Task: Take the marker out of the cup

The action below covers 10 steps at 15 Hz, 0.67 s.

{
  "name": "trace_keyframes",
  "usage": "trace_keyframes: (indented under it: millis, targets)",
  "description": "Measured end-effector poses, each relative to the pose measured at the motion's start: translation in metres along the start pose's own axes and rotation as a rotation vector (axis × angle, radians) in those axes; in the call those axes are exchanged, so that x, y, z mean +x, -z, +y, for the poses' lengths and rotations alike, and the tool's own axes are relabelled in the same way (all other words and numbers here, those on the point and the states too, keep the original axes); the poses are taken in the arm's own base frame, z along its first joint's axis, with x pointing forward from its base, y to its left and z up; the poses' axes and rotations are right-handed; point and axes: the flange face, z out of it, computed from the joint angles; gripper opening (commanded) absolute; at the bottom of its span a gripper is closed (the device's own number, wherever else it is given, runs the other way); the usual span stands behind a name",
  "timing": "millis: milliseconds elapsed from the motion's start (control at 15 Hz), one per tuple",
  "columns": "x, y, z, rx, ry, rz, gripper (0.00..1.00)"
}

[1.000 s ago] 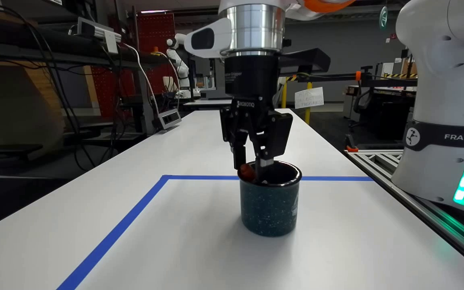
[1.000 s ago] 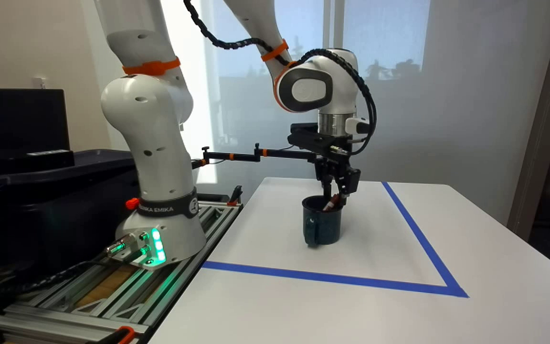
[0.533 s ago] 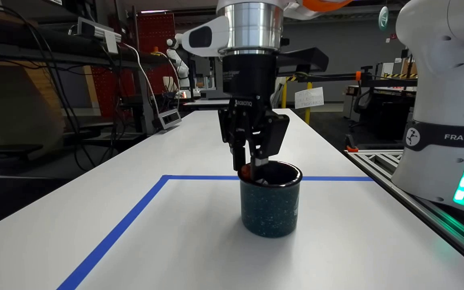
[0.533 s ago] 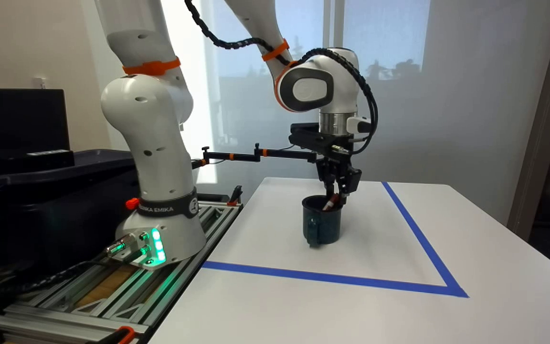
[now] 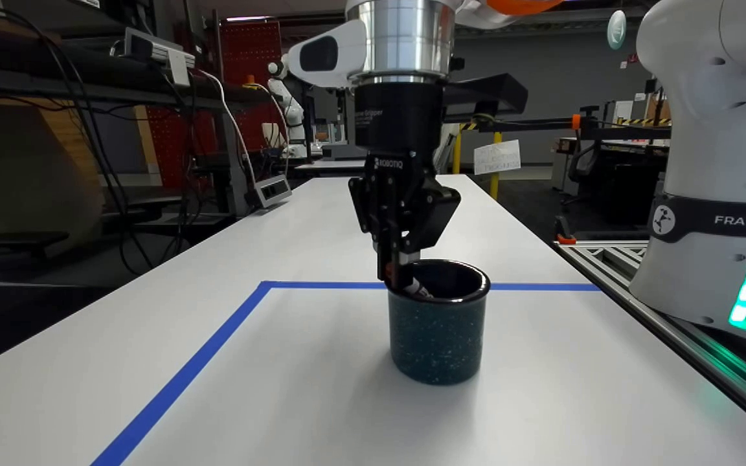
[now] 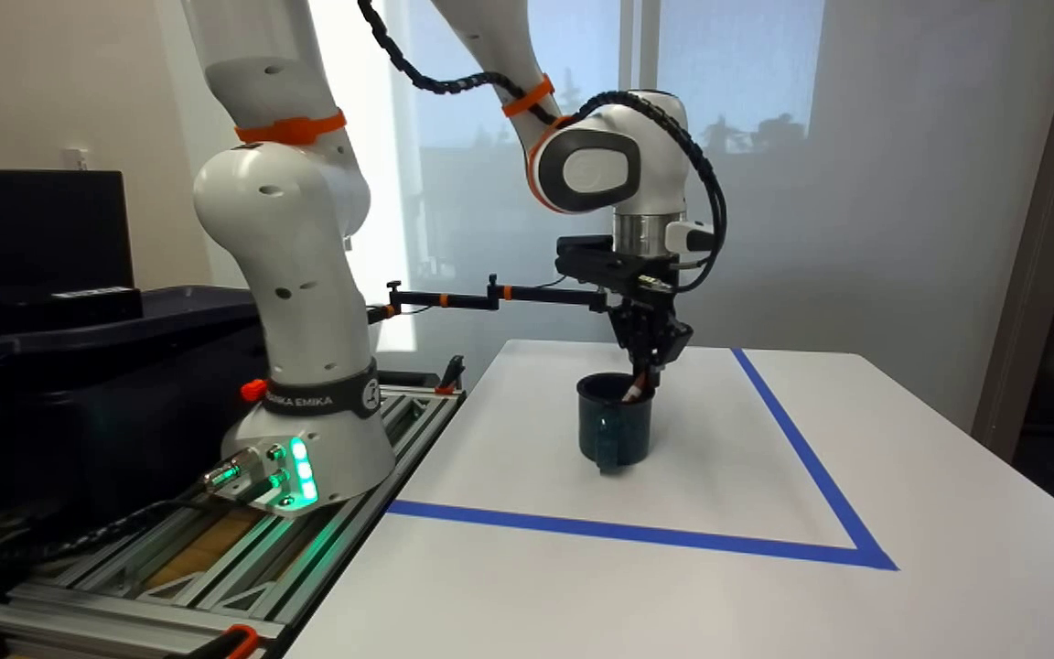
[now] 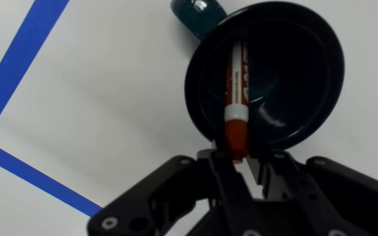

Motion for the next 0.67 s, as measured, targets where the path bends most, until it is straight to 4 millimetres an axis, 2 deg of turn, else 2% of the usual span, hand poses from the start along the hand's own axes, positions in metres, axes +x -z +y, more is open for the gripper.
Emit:
trace_keyframes:
  millis: [67,467,667]
  targets:
    - [0.001,0.000,-0.001,0.000,0.003,0.000,0.05]
    - [0.001,0.001,-0.005,0.012,0.007,-0.021,0.05]
    - [-0.005,0.018,-0.006,0.040,0.000,-0.082,0.05]
